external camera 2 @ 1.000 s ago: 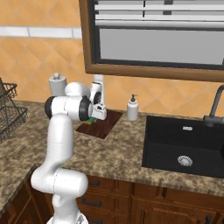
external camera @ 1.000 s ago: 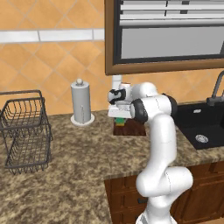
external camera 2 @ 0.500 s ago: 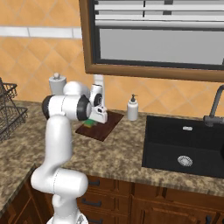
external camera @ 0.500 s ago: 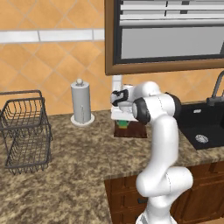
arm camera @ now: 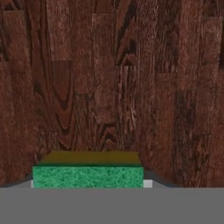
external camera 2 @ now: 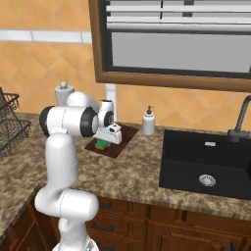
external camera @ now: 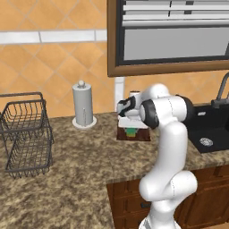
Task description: Pick up the sponge from the counter and clean the cutting board by briefly scrubbing or pressing down on the cutting board. Once finished, release the sponge.
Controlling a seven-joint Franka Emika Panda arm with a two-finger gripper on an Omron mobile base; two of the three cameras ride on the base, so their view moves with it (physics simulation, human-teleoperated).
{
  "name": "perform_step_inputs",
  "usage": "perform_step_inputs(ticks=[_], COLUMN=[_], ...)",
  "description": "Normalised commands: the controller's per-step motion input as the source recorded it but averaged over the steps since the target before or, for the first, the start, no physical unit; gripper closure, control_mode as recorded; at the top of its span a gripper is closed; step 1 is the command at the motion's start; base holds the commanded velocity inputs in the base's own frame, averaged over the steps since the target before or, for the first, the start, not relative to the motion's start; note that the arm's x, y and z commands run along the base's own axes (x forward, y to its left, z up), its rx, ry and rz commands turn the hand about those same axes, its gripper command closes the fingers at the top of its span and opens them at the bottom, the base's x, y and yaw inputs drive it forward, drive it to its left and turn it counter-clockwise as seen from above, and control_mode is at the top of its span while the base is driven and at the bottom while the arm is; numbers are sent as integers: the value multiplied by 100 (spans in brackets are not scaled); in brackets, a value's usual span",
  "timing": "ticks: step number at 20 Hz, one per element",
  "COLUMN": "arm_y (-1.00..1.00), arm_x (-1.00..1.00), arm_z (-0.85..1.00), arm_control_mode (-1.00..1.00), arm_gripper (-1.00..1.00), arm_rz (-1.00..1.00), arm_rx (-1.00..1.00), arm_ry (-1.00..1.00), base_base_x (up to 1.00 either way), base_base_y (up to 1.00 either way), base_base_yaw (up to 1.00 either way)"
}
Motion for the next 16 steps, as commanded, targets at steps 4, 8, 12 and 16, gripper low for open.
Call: perform_step_inputs(ticks=[4,8,12,16], arm_y=[-56,-26,-16,-2], arm_x=[-23,43,42,41], arm_z=[-54,-30,-5,-11], arm_control_mode=[-100,-100,-100,-100], arm_gripper=[100,100,100,100], arm_rz=[-5,-11,-21,-26], arm_rx=[0,5,0,0], arm_ry=[-40,-22,-15,-18], base_base_x=[0,0,0,0], base_base_y=[0,0,0,0], base_base_yaw=[0,0,0,0])
